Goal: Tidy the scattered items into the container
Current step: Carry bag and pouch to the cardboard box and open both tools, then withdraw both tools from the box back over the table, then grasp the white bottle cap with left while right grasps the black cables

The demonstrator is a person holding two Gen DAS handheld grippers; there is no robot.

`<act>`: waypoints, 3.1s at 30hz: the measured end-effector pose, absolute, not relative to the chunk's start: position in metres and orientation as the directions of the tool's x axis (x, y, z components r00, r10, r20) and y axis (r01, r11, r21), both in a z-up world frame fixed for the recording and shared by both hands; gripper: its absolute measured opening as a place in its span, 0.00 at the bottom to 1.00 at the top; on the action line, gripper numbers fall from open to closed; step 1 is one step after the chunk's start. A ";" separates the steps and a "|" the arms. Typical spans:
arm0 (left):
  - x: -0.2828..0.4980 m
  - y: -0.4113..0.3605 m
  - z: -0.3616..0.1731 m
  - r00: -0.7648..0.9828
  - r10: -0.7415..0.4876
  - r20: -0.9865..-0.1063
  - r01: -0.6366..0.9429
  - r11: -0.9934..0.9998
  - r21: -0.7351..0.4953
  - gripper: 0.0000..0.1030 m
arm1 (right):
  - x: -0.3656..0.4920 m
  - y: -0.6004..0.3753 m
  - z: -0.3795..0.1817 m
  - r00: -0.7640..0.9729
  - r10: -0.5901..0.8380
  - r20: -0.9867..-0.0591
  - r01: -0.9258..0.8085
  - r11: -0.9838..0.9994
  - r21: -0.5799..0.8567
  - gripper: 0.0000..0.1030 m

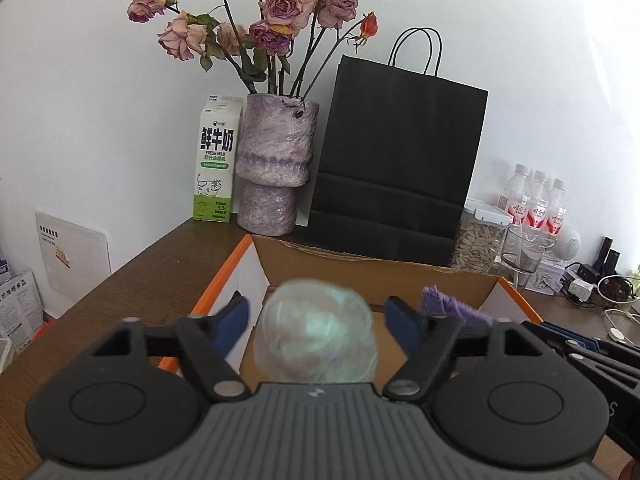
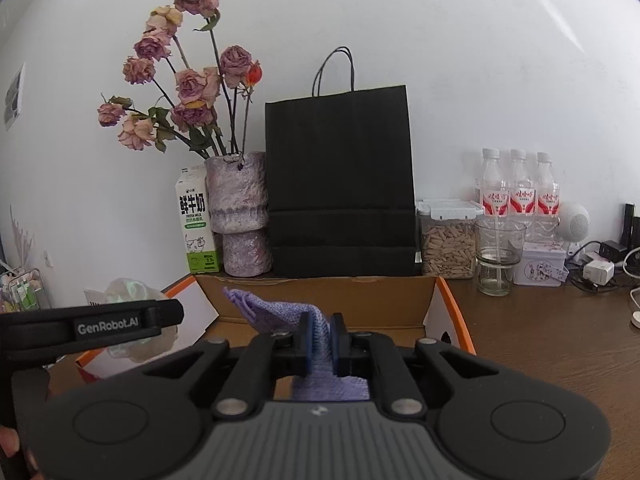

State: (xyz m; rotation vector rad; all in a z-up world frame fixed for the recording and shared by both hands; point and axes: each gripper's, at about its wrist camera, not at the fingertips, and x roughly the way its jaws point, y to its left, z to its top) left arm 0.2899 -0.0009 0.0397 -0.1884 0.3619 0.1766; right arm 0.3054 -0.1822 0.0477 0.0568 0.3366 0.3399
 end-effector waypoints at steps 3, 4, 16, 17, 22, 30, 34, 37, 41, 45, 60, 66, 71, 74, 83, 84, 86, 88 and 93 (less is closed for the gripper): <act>0.283 -0.003 0.043 0.927 0.171 -0.334 -0.226 0.965 -0.132 1.00 | 0.300 -0.186 0.050 0.895 0.328 -0.303 -0.304 0.945 0.123 0.87; 0.281 -0.004 0.043 0.926 0.182 -0.331 -0.234 0.964 -0.123 1.00 | 0.296 -0.187 0.051 0.902 0.320 -0.290 -0.297 0.947 0.122 0.99; 0.274 -0.004 0.044 0.920 0.213 -0.328 -0.259 0.961 -0.103 1.00 | 0.288 -0.188 0.056 0.905 0.292 -0.309 -0.269 0.956 0.116 1.00; 0.274 -0.004 0.044 0.920 0.213 -0.329 -0.259 0.960 -0.103 1.00 | 0.288 -0.189 0.056 0.905 0.292 -0.309 -0.268 0.956 0.118 1.00; 0.274 -0.005 0.046 0.920 0.220 -0.325 -0.264 0.960 -0.098 1.00 | 0.287 -0.190 0.058 0.904 0.291 -0.313 -0.266 0.957 0.120 1.00; 0.269 -0.010 0.057 0.917 0.232 -0.326 -0.272 0.959 -0.083 1.00 | 0.280 -0.189 0.073 0.906 0.298 -0.302 -0.276 0.955 0.112 1.00; 0.261 -0.007 0.064 0.916 0.230 -0.328 -0.272 0.958 -0.090 1.00 | 0.275 -0.189 0.082 0.905 0.296 -0.307 -0.276 0.955 0.109 1.00; 0.253 -0.007 0.072 0.914 0.244 -0.323 -0.285 0.955 -0.085 1.00 | 0.268 -0.189 0.089 0.905 0.295 -0.307 -0.276 0.955 0.107 1.00; 0.238 -0.007 0.085 0.917 0.246 -0.315 -0.285 0.955 -0.085 1.00 | 0.255 -0.189 0.100 0.908 0.291 -0.301 -0.277 0.957 0.090 1.00; 0.221 -0.005 0.096 0.919 0.245 -0.310 -0.287 0.953 -0.097 1.00 | 0.236 -0.193 0.111 0.911 0.291 -0.292 -0.281 0.957 0.077 1.00; 0.112 0.037 0.100 0.933 0.223 -0.282 -0.254 0.964 -0.078 1.00 | 0.134 -0.242 0.093 0.904 0.266 -0.335 -0.282 0.959 0.000 1.00; 0.068 0.059 0.074 0.913 0.236 -0.332 -0.271 0.960 -0.062 1.00 | 0.094 -0.255 0.057 0.866 0.248 -0.435 -0.287 0.958 -0.026 1.00; 0.042 0.069 0.048 0.891 0.224 -0.395 -0.266 0.962 -0.055 1.00 | 0.074 -0.253 0.024 0.807 0.254 -0.534 -0.310 0.951 -0.016 1.00; 0.034 0.073 0.031 0.871 0.223 -0.437 -0.268 0.963 -0.042 1.00 | 0.069 -0.249 0.008 0.778 0.246 -0.578 -0.311 0.950 -0.014 1.00; 0.021 0.076 -0.012 0.818 0.163 -0.552 -0.218 0.975 -0.036 1.00 | 0.076 -0.238 -0.022 0.725 0.233 -0.649 -0.292 0.956 0.017 1.00; 0.023 0.077 -0.016 0.808 0.163 -0.567 -0.224 0.974 -0.040 1.00 | 0.076 -0.237 -0.022 0.725 0.236 -0.647 -0.296 0.955 0.016 1.00; 0.027 0.080 -0.022 0.794 0.152 -0.589 -0.230 0.971 -0.059 1.00 | 0.075 -0.235 -0.023 0.731 0.242 -0.638 -0.302 0.953 0.016 1.00; 0.028 0.081 -0.026 0.786 0.142 -0.602 -0.231 0.970 -0.072 1.00 | 0.075 -0.235 -0.024 0.740 0.248 -0.625 -0.305 0.952 0.016 1.00; 0.027 0.084 -0.031 0.786 0.162 -0.597 -0.247 0.967 -0.064 1.00 | 0.074 -0.234 -0.026 0.761 0.250 -0.599 -0.300 0.954 0.018 1.00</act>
